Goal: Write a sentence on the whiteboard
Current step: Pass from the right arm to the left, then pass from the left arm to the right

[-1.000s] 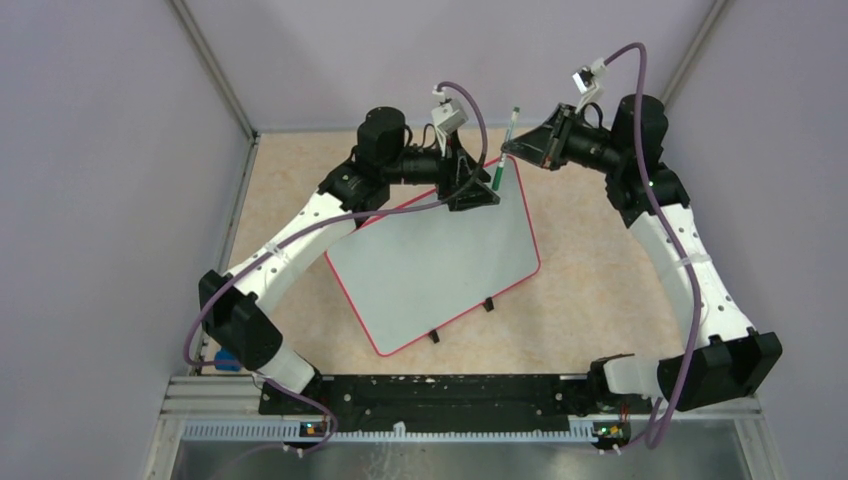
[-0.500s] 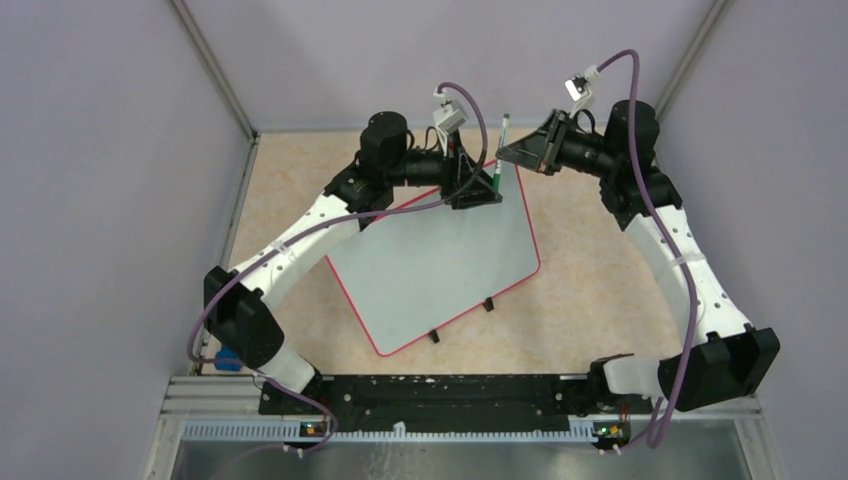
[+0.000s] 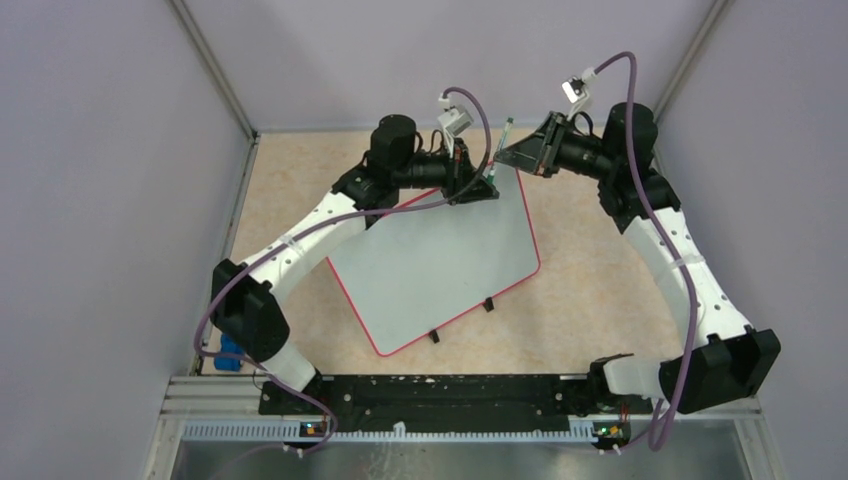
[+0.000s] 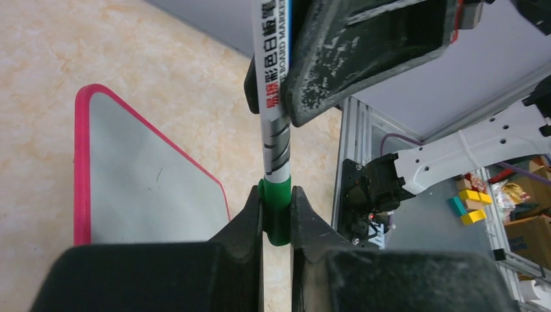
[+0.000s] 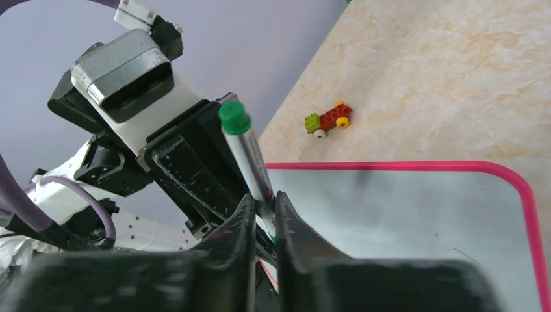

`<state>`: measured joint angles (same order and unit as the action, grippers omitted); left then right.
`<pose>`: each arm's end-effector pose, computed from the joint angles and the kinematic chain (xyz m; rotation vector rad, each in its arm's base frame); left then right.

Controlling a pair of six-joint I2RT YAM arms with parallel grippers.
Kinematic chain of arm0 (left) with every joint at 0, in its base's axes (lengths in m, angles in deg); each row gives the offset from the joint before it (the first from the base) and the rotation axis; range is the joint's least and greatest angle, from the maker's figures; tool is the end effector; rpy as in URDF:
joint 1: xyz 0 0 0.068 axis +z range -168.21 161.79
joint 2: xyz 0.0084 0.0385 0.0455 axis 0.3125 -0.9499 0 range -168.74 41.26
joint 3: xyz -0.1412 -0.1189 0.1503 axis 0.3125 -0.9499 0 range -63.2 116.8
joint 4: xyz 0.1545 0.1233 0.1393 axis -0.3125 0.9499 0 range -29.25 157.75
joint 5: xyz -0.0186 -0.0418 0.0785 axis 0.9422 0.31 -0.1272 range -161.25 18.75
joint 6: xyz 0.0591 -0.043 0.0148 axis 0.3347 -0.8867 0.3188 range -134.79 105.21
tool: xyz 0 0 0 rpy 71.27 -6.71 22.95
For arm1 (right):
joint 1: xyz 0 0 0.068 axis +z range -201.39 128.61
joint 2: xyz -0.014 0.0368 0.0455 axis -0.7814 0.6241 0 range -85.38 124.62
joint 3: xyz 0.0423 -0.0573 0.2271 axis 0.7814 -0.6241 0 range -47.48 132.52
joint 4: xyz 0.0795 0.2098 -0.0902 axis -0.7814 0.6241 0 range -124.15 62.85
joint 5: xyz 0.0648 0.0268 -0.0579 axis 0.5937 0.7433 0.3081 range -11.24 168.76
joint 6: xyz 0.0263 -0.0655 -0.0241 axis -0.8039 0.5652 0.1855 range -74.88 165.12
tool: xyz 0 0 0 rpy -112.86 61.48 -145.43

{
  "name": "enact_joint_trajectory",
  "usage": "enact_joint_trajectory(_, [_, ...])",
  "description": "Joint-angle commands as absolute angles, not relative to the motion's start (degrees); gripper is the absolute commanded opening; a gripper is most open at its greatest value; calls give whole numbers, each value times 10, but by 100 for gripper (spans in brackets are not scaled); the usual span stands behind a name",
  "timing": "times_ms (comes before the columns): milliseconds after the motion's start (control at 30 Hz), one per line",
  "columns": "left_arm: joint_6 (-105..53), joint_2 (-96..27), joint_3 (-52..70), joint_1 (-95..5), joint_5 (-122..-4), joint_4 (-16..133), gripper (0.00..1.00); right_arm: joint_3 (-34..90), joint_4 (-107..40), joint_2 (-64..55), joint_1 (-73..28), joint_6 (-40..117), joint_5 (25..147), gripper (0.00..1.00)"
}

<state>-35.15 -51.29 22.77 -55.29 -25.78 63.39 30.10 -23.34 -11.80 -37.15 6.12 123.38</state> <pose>0.2730 -0.2622 0.3562 0.8924 1.6796 -1.3907 0.2727 0.1146 0.3935 -0.2448 1.8277 1.3250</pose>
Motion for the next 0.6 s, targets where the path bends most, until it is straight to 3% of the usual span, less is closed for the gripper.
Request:
enact_joint_trajectory(0, [-284, -488, 245, -555, -268, 653, 5, 298, -235, -144, -362, 81, 1258, 20])
enact_joint_trajectory(100, [-210, -465, 246, -555, -284, 709, 2, 301, -201, -148, -366, 128, 1282, 44])
enact_joint_trajectory(567, [97, -455, 365, -556, -326, 1082, 0, 341, 59, -144, -382, 372, 1412, 61])
